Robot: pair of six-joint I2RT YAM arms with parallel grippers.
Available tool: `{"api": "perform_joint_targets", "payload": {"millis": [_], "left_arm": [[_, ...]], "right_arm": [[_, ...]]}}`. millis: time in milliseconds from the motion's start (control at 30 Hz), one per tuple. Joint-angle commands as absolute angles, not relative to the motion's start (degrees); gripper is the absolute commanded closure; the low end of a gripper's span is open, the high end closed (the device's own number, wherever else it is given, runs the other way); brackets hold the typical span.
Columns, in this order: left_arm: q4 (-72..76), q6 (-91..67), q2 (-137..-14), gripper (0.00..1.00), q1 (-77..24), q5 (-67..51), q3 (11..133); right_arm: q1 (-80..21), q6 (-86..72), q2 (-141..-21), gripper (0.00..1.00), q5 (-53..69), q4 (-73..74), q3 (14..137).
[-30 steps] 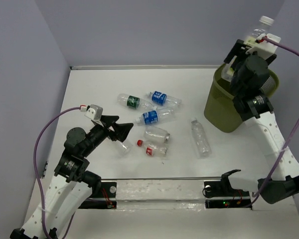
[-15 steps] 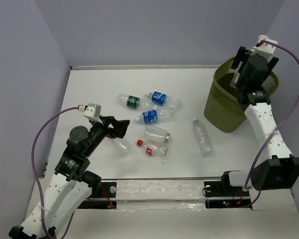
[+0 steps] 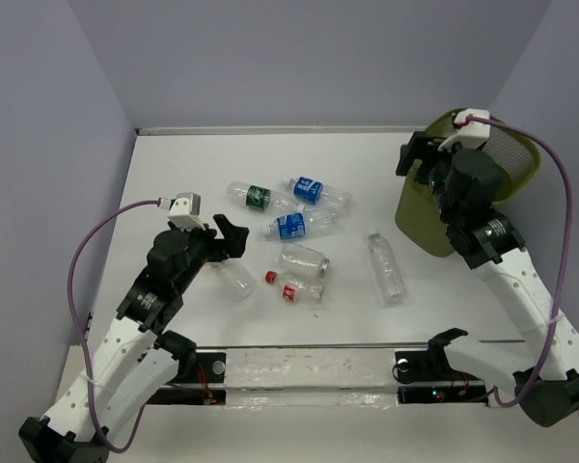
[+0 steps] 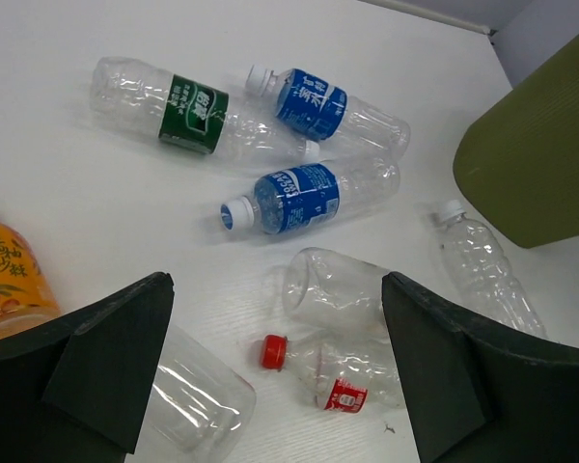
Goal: Put the plastic bottles in the bin
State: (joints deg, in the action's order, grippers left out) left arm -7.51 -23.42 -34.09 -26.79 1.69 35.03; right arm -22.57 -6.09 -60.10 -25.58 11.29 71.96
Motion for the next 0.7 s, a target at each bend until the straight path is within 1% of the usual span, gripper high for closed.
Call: {"api": "perform_joint_targets", "payload": {"millis": [0,167,300,367,433,533,667], "left_arm": [[-8.78,-25.92,-35.68,0.01,-26.54,6.14,37.79],[-14.75,-31.19,-38.57,0.01,-26.54,9.4,38.49],[-20.73,-35.59,-42.18,0.01,-26.63,12.39,40.08],[-22.58,-36.47,-44.38,0.01,-26.54,12.05,40.78],[-21.89,-36.56,-45.87,0.01,-26.63,10.38,40.52],[-19.43,-36.3,-46.58,0.01,-26.63,6.69,39.9],[-18.72,-37.44,-45.62,0.01,-26.63,7.2,38.59]], "right_arm": [[-25.92,-14.31,-57.22,0.14,-9.27,22.84,66.28],[-27.86,-16.95,-55.64,0.13,-4.85,36.18,58.99],[-27.86,-21.35,-53.88,0.11,-7.02,37.71,48.81],[-27.86,-25.47,-54.75,0.08,-10.54,37.09,46.94],[-27.86,-25.84,-56.94,0.07,-10.89,34.12,46.15],[-27.86,-27.51,-62.21,0.02,-15.89,32.96,46.14],[-27.86,-28.91,-70.63,0.02,-18.71,31.64,46.14]]}}
